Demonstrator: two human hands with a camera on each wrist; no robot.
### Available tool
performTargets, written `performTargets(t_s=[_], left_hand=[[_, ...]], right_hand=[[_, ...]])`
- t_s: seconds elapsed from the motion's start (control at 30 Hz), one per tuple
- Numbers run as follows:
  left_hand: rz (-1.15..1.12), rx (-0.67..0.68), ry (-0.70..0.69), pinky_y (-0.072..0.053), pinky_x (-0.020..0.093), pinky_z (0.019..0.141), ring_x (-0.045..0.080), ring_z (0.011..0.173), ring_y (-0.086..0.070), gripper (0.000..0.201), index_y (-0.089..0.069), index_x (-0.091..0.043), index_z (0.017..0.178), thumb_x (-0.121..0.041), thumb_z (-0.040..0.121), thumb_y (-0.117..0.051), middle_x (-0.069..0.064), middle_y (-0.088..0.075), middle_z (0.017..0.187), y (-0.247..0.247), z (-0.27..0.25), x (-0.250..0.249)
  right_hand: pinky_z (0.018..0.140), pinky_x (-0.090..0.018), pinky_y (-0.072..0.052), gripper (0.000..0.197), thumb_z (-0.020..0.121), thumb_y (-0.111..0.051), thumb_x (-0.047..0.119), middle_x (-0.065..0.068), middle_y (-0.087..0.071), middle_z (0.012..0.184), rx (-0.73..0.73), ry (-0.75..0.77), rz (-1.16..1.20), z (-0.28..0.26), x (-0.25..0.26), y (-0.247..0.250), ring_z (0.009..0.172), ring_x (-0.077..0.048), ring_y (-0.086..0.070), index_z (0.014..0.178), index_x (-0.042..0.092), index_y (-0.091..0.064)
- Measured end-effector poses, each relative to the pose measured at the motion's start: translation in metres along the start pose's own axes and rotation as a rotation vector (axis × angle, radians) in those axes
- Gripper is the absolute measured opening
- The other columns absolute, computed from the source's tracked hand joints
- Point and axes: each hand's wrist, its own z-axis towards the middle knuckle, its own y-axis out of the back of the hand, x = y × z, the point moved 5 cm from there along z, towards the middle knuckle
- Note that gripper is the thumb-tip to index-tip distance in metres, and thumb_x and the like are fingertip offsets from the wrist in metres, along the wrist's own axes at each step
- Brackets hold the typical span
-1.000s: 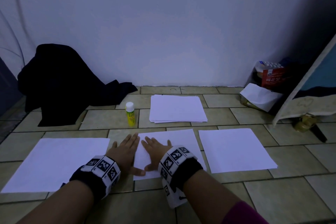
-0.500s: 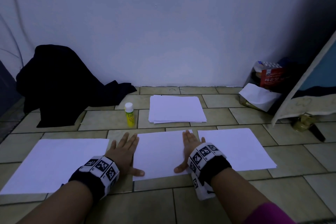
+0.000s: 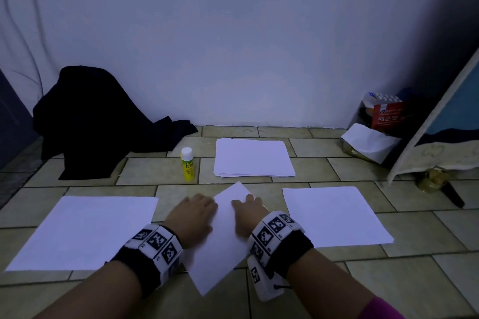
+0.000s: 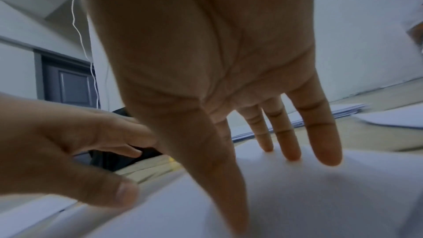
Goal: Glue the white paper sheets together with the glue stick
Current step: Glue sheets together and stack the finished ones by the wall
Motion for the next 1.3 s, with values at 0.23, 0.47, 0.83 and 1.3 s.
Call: performTargets(t_s=[0.23,0.47,0.83,1.3], left_hand=[[0.032,0.074,0.073,-0.041,0.03,0.089,0.023,0.112,-0.054,0.026,-0.058,-0.016,0.117,-0.024,0.093,-0.052,0.005,-0.056,0.122,0.004,-0.003,-0.002],[-0.141,0.274,0.109,-0.011,0.047,0.119,0.026,0.148,0.011,0.102,0.005,-0.001,0.152,-0.044,0.089,-0.062,0.013,0.014,0.16,-0.017,0.002,0.013],[-0.16,0.396,0.149,-0.003,0.048,0.119,0.023,0.148,0.015,0.106,0.017,-0.001,0.149,-0.053,0.091,-0.054,0.012,0.024,0.158,-0.028,0.001,0.021],[-0.039,0.111,0.096,-0.04,0.036,0.102,0.023,0.126,-0.041,0.063,-0.04,-0.016,0.139,-0.045,0.088,-0.062,0.006,-0.037,0.142,0.001,0.001,0.013]], right_hand=[[0.102,-0.046,-0.034,0.067,0.089,-0.059,0.043,-0.009,-0.025,0.145,-0.035,0.012,0.119,0.006,0.031,-0.009,0.132,-0.032,-0.024,0.141,0.014,-0.029],[0.117,-0.046,-0.017,0.09,0.089,-0.064,0.021,-0.005,0.0,0.16,0.079,0.208,0.084,0.013,0.048,-0.012,0.147,-0.025,-0.001,0.152,0.012,0.0],[0.115,-0.053,0.006,0.102,0.087,-0.048,0.063,0.002,0.018,0.159,0.138,0.115,-0.013,0.032,-0.026,-0.014,0.146,-0.011,0.012,0.151,0.013,0.014],[0.099,-0.041,-0.035,0.033,0.095,-0.044,0.014,-0.014,-0.036,0.137,-0.105,0.085,-0.031,0.004,0.028,0.001,0.128,-0.029,-0.033,0.128,0.01,-0.047]])
